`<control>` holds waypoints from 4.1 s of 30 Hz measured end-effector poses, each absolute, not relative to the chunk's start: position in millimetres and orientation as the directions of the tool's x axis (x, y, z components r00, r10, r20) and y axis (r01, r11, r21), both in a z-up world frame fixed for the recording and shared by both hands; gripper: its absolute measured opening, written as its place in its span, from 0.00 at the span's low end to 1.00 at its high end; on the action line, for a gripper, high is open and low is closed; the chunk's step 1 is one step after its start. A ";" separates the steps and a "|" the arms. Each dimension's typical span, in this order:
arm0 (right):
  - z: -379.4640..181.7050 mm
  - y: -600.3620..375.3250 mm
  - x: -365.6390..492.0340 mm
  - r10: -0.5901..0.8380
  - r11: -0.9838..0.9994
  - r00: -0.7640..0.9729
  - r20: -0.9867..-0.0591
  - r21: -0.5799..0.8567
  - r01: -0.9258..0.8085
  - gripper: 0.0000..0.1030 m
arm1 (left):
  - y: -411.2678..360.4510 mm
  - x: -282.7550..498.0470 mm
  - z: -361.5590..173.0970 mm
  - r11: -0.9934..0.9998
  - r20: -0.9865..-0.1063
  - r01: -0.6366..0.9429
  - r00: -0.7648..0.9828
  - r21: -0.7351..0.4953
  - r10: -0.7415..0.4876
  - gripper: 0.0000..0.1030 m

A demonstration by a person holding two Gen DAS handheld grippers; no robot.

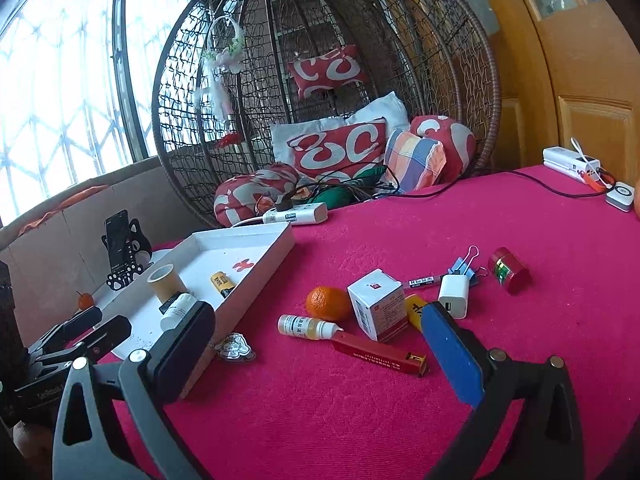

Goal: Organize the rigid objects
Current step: 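Withdraw both open tools from the tray toward the remaining items, then grasp the white medicine box with the left tool while the right tool grasps the red cylinder, then carry the medicine box in the left tool while the right tool carries the red cylinder to the tray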

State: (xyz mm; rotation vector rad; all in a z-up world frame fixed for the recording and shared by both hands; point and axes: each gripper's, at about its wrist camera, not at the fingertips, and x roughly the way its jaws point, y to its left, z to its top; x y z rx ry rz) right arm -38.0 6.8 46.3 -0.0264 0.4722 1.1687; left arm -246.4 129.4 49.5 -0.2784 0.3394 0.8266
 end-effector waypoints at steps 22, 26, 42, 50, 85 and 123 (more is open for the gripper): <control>42.3 -62.1 29.4 0.828 0.559 0.458 -0.323 0.422 -0.714 1.00 | 95.4 -199.9 62.2 0.841 -0.442 -0.541 0.751 0.014 0.491 1.00; 47.7 -73.0 39.0 0.812 0.584 0.496 -0.308 0.421 -0.694 1.00 | 94.2 -151.7 63.9 0.868 -0.541 -0.485 0.703 0.109 0.461 1.00; 27.3 -90.6 72.4 0.810 0.584 0.465 -0.359 0.568 -0.580 1.00 | 111.0 -6.1 49.0 0.937 -0.677 -0.338 0.671 0.084 0.303 1.00; 49.6 -90.7 91.6 0.767 0.642 0.500 -0.402 0.462 -0.612 1.00 | 108.7 13.4 24.0 0.942 -0.716 -0.295 0.623 0.159 0.316 0.37; 38.5 -12.1 101.5 0.688 0.588 0.304 -0.659 0.261 -0.765 0.28 | 109.5 -25.0 22.5 0.918 -0.720 -0.393 0.622 0.055 0.309 0.32; 111.7 4.8 13.6 0.837 0.399 0.221 -0.500 0.283 -0.872 0.28 | 125.8 -137.8 105.3 0.853 -0.491 -0.507 0.778 -0.122 0.392 0.31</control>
